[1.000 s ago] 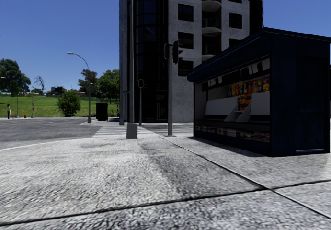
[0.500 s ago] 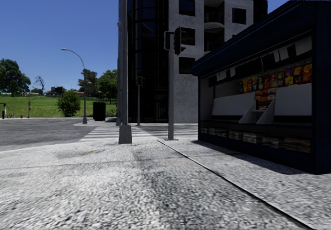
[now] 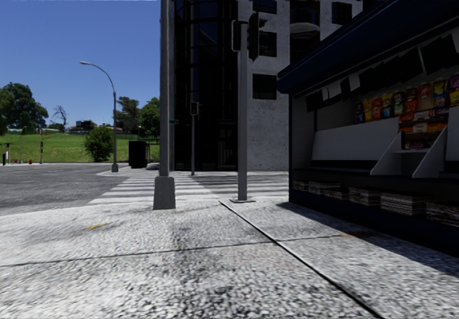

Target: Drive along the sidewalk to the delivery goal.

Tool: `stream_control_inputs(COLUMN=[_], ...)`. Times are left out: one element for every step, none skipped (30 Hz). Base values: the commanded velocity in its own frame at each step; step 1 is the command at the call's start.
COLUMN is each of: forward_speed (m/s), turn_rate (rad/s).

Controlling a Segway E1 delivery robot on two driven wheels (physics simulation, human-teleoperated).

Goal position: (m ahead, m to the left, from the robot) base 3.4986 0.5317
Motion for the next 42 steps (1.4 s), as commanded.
stream_control_inputs(forward_speed=[1.95, 1.89, 1.83, 1.83, 1.79, 1.77, 1.70, 1.70, 1.63, 1.61, 1.60, 1.59, 1.59, 1.59, 1.59, 1.59, 1.59, 1.59, 1.59, 1.59, 1.59, 1.59, 1.59, 1.59, 1.59, 1.59, 1.59, 1.59, 1.59, 1.59, 1.59, 1.59, 1.59, 1.59, 1.59, 1.59, 1.59, 1.59, 1.59, 1.59, 1.59, 1.59], turn_rate=[0.45, 0.45, 0.46, 0.46, 0.46, 0.45, 0.45, 0.45, 0.45, 0.45, 0.42, 0.39, 0.39, 0.36, 0.21, 0.00, 0.00, 0.00, 0.00, 0.00, 0.00, 0.00, 0.00, 0.00, 0.00, 0.00, 0.05, 0.05, 0.15, 0.23, 0.28, 0.29, 0.29, 0.29, 0.29, 0.29, 0.29, 0.29, 0.29, 0.29, 0.29, 0.29])
